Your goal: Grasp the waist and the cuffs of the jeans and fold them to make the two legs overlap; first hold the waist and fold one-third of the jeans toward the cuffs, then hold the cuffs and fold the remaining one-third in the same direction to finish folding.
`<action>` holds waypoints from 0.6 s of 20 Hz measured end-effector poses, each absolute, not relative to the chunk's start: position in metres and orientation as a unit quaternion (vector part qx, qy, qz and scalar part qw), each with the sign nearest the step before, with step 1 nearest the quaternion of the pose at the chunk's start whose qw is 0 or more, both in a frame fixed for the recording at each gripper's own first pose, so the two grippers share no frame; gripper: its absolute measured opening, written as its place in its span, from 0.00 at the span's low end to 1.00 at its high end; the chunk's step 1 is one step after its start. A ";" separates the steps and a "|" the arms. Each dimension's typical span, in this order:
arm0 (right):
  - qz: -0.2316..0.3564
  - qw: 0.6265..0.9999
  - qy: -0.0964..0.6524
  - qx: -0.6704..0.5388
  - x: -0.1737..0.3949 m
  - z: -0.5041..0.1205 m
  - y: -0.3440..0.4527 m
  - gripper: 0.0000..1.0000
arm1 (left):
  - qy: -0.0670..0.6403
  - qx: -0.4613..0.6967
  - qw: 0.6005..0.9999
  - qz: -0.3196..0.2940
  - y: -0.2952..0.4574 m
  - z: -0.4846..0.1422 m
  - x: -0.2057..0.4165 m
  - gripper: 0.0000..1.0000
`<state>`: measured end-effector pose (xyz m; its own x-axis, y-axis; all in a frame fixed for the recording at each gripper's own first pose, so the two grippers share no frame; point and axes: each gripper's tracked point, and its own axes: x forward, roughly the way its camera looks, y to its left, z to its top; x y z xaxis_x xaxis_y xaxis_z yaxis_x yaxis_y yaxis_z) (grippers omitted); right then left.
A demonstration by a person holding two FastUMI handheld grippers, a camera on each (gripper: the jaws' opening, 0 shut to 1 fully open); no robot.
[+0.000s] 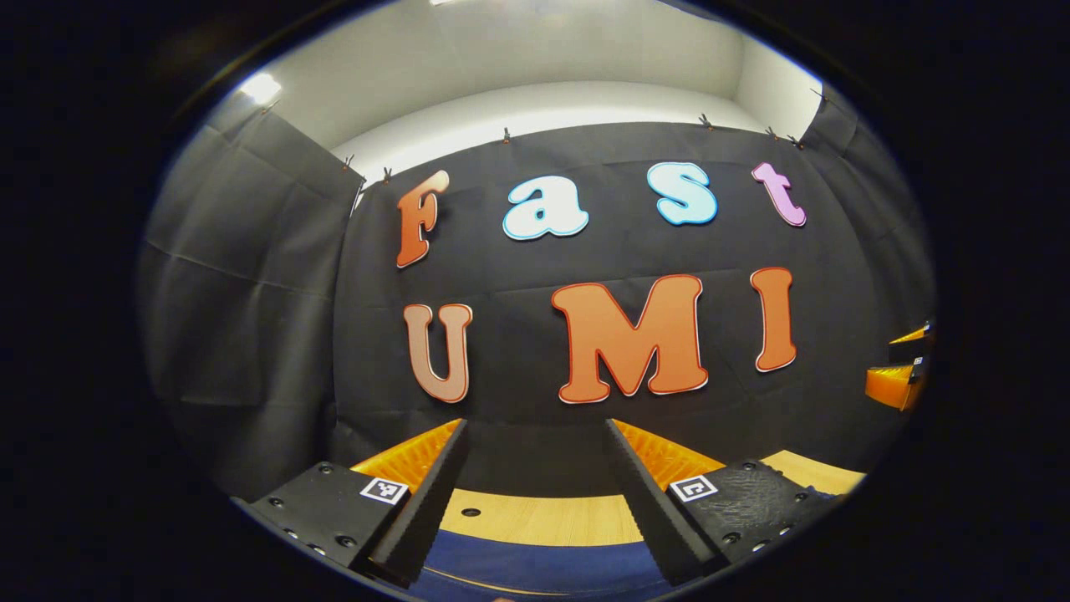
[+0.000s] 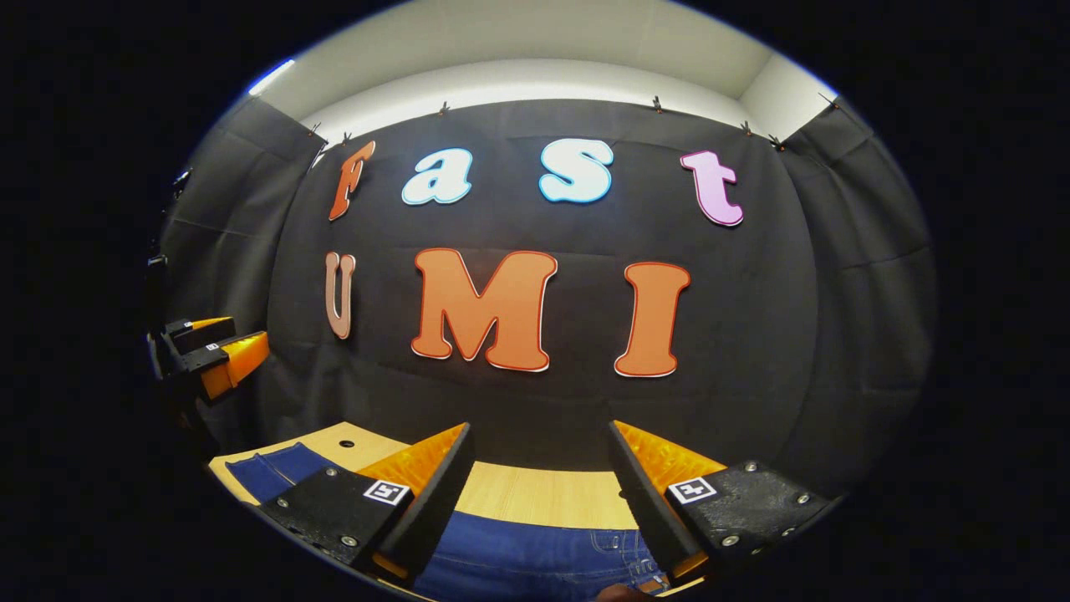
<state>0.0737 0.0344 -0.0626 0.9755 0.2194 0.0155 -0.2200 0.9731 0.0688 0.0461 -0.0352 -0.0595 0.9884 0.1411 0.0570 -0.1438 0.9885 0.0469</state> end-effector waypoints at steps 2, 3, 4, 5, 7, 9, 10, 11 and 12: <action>0.099 0.994 0.003 0.035 0.081 -0.070 0.025 0.96 | -0.014 0.029 0.997 0.074 -0.025 -0.071 0.051 1.00; 0.091 0.995 0.005 0.034 0.084 -0.075 0.020 0.97 | -0.007 0.029 0.997 0.076 -0.017 -0.078 0.052 1.00; 0.079 0.996 0.011 0.031 0.088 -0.081 0.016 0.96 | 0.004 0.027 0.997 0.077 -0.008 -0.088 0.054 1.00; 0.066 0.997 0.020 0.028 0.092 -0.087 0.013 0.93 | 0.022 0.026 0.996 0.077 0.001 -0.099 0.057 1.00; 0.038 0.998 0.041 0.024 0.092 -0.101 0.006 0.97 | 0.049 0.033 0.995 0.080 0.020 -0.120 0.061 0.98; 0.025 0.998 0.059 0.026 0.088 -0.114 0.003 0.97 | 0.053 0.039 0.994 0.084 0.041 -0.127 0.063 1.00; 0.017 0.997 0.067 0.026 0.086 -0.119 0.002 0.97 | 0.060 0.040 0.994 0.087 0.050 -0.135 0.062 1.00; 0.006 0.997 0.077 0.026 0.087 -0.124 -0.002 0.97 | 0.069 0.036 0.993 0.089 0.061 -0.142 0.064 1.00; -0.001 0.996 0.085 0.031 0.086 -0.129 -0.004 0.97 | 0.076 0.029 0.993 0.089 0.068 -0.150 0.064 0.98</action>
<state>0.0861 -0.0042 -0.1294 0.9857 0.0032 -0.1686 0.0073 0.9981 0.0615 0.0642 0.0684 -0.1505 0.9725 0.1817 -0.1457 -0.1730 0.9824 0.0705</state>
